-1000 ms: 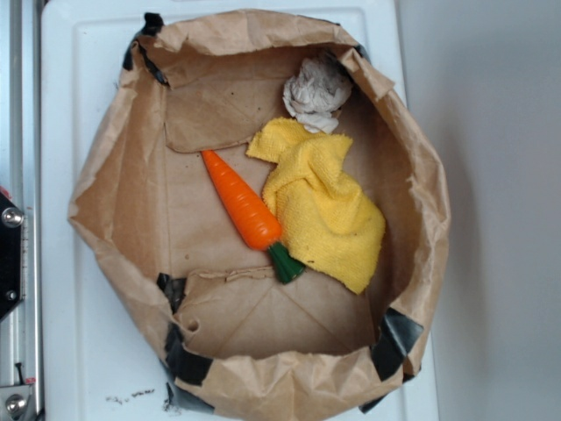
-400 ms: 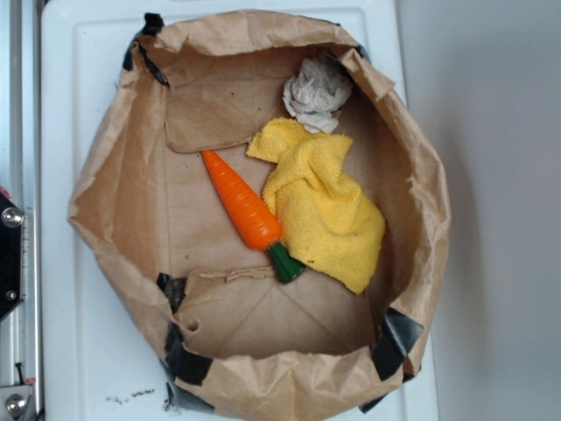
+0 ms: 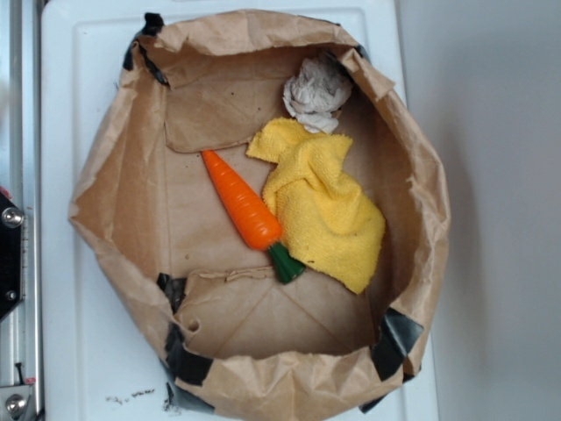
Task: Grab the carrot.
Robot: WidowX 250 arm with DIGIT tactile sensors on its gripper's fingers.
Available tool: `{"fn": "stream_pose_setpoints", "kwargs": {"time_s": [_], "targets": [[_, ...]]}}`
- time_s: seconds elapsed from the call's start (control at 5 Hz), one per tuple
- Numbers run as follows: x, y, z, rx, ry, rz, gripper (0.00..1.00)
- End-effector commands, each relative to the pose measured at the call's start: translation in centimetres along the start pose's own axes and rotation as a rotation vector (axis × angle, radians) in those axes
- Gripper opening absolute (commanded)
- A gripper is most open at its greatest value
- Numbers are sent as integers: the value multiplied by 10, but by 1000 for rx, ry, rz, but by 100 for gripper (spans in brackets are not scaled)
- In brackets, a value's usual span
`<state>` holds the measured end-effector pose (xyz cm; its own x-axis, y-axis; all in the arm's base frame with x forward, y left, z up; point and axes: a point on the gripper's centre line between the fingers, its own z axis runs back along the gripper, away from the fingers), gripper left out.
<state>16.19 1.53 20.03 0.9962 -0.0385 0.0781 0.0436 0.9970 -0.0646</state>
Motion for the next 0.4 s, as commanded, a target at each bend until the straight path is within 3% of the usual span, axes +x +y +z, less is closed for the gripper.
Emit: {"fn": "stream_pose_setpoints", "kwargs": {"time_s": [0.0, 0.2], "targets": [[66, 14, 6, 27, -58, -9, 100], [86, 10, -7, 43, -86, -145, 100]]}}
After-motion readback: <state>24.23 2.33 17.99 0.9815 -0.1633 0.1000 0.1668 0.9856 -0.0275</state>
